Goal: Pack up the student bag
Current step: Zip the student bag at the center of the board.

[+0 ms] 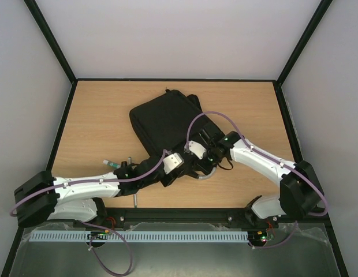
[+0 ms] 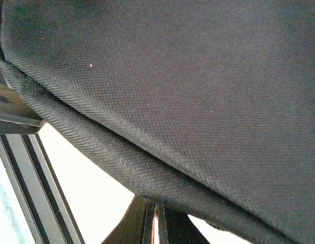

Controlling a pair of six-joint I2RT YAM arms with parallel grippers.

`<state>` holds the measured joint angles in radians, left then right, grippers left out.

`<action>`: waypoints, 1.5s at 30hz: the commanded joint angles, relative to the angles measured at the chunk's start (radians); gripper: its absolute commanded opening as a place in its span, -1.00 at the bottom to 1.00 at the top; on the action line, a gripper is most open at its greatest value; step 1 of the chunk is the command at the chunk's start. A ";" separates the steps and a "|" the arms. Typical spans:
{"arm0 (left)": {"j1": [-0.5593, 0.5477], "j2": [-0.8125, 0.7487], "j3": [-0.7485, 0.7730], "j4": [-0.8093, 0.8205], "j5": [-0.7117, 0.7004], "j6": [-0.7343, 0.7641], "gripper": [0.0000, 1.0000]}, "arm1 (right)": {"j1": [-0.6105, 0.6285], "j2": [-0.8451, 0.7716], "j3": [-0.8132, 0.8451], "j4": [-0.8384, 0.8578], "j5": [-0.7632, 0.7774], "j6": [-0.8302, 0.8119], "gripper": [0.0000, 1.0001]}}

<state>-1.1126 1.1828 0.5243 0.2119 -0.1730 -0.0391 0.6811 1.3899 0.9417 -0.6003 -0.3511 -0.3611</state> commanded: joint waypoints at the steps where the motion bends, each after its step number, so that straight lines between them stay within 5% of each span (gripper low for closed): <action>1: -0.004 0.063 0.043 0.044 0.035 0.021 0.05 | 0.003 -0.037 -0.017 0.004 -0.019 0.005 -0.98; 8: -0.004 0.085 0.055 0.024 0.010 0.018 -0.70 | -0.020 -0.061 -0.057 0.001 0.067 -0.010 -0.98; 25: -0.003 -0.104 -0.047 -0.118 -0.129 -0.133 -0.81 | -0.298 -0.084 -0.111 0.010 0.182 -0.119 -0.98; 31: -0.003 -0.271 -0.107 -0.246 -0.243 -0.305 -0.71 | -0.299 -0.066 -0.110 0.029 0.179 -0.107 -0.98; 35: -0.003 -0.374 -0.143 -0.251 -0.228 -0.319 0.03 | -0.296 -0.070 -0.109 0.021 0.112 -0.095 -0.98; 37: -0.004 -0.392 -0.140 -0.222 -0.200 -0.305 0.20 | -0.291 -0.086 -0.113 0.018 0.072 -0.092 -0.98; 45: -0.015 -0.213 -0.017 -0.071 -0.043 -0.110 0.31 | -0.193 -0.174 -0.132 -0.010 0.006 -0.094 -0.98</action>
<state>-1.1191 0.8551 0.4164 0.0406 -0.2955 -0.2592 0.4431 1.2736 0.8234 -0.5709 -0.2787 -0.4622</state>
